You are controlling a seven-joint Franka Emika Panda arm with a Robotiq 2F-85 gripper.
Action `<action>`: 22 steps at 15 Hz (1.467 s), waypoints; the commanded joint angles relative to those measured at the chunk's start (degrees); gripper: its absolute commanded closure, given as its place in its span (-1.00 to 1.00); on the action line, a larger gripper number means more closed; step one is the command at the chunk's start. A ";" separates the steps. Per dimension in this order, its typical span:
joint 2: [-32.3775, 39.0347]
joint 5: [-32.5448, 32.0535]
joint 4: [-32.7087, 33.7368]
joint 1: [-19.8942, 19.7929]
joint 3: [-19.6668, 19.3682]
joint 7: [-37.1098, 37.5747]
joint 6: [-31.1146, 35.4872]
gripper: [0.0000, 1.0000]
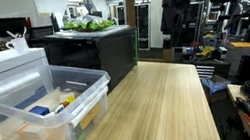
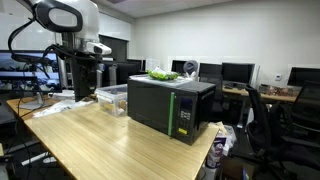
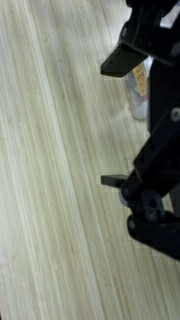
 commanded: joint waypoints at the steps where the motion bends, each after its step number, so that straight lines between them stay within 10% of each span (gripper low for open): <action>1: -0.12 -0.60 -0.18 -1.31 0.77 1.58 1.09 -1.00; 22: 0.03 -0.17 0.09 -1.31 0.44 0.81 0.05 -1.00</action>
